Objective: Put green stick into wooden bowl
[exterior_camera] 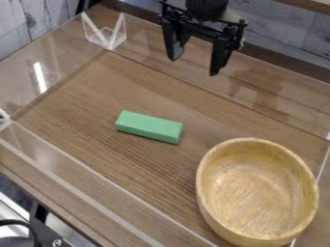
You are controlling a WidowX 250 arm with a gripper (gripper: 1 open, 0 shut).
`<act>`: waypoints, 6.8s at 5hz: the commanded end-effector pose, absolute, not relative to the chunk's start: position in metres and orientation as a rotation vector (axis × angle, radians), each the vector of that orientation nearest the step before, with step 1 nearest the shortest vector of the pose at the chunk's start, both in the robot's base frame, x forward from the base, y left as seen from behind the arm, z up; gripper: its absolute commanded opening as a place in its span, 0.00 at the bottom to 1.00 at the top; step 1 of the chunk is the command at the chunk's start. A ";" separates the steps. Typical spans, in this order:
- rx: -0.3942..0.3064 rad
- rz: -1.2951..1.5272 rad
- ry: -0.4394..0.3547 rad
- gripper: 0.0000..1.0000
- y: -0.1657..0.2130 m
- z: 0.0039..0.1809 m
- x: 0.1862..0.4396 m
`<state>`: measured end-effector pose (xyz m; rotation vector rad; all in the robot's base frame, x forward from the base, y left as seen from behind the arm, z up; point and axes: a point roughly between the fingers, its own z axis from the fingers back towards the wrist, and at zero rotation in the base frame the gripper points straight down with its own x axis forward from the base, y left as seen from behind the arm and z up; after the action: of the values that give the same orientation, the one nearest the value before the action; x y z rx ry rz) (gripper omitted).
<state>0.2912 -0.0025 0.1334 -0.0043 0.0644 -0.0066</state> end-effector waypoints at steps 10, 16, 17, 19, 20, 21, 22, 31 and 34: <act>0.175 -0.960 0.219 1.00 0.047 0.036 0.249; 0.188 -0.929 0.174 0.00 0.044 0.030 0.245; 0.188 -0.914 0.164 0.00 0.043 0.033 0.244; 0.199 -0.881 0.141 0.00 0.040 0.040 0.245; 0.204 -0.868 0.130 0.00 0.040 0.042 0.245; 0.224 -0.800 0.119 0.00 0.038 0.058 0.246; 0.273 -0.716 0.088 0.00 0.034 0.086 0.253; 0.321 -0.630 -0.097 0.00 -0.015 0.140 0.261; 0.312 -0.667 -0.138 0.00 -0.046 0.133 0.248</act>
<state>0.2448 -0.0438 0.1224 0.3099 -0.0938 -0.6601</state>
